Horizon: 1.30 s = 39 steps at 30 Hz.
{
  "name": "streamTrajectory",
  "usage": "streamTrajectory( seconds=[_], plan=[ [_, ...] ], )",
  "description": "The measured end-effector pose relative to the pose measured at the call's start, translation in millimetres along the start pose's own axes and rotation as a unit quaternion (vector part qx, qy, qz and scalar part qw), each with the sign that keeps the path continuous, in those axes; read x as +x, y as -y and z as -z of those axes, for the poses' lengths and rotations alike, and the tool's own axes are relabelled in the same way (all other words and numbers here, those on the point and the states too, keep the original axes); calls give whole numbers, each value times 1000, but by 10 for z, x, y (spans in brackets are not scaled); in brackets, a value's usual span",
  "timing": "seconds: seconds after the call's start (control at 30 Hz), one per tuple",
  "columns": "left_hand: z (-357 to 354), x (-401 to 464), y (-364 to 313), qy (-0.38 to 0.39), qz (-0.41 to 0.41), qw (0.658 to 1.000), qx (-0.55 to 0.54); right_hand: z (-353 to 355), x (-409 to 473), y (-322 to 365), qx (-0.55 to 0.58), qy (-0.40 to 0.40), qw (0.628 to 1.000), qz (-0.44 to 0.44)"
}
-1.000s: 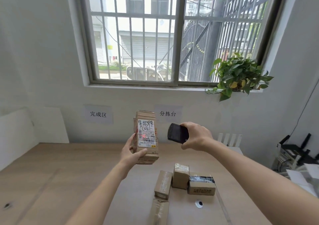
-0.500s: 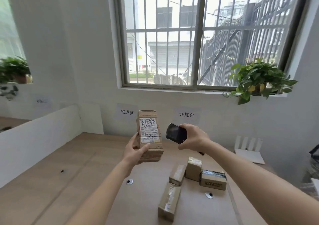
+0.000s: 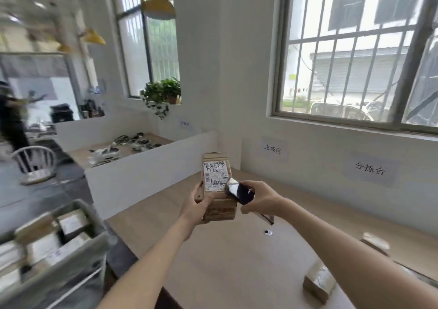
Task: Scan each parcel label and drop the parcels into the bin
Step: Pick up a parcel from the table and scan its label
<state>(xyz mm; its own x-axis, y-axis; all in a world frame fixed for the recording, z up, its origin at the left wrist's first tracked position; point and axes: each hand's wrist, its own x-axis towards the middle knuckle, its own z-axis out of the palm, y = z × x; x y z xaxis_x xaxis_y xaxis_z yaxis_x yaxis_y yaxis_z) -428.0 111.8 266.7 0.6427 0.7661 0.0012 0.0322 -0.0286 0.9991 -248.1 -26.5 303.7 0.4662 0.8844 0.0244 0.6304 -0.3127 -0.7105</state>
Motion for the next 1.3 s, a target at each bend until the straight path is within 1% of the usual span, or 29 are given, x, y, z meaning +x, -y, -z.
streamTrajectory(
  seconds=[0.17, 0.3, 0.37, 0.47, 0.57, 0.73, 0.9, 1.03, 1.13, 1.3],
  plan=[
    [1263, -208, 99, -74, 15, 996, -36, -913, 450, 857, 32, 69, 995, 62],
    [2366, -406, 212, -90, 34, 992, -87, -1703, 803, 1612, 39, 120, 987, 103],
    [2919, -544, 244, -112, 33, 990, -81, -2117, 963, 2008, 34, 146, 982, 119],
    [3773, -675, 333, -149, 30, 987, -41, -2764, 1185, 2625, 24, 184, 972, 143],
    [4367, -777, 380, -180, 26, 983, -29, -3262, 1363, 3056, 30, 190, 969, 152],
    [5520, -1048, 593, -230, 26, 973, -6, -4341, 1572, 3779, 22, 241, 955, 171],
    [6228, -1167, 809, -234, 34, 971, -28, -5036, 1666, 4202, 8, 268, 945, 190],
    [6671, -1134, 1041, -253, 40, 966, -14, -5529, 1887, 4378, -14, 286, 937, 201],
    [6974, -993, 1243, -264, 53, 963, -15, -5846, 2076, 4479, -26, 293, 935, 196],
    [7461, -567, 1582, -278, 80, 957, 0, -6331, 2589, 4570, -42, 334, 923, 186]
  ],
)
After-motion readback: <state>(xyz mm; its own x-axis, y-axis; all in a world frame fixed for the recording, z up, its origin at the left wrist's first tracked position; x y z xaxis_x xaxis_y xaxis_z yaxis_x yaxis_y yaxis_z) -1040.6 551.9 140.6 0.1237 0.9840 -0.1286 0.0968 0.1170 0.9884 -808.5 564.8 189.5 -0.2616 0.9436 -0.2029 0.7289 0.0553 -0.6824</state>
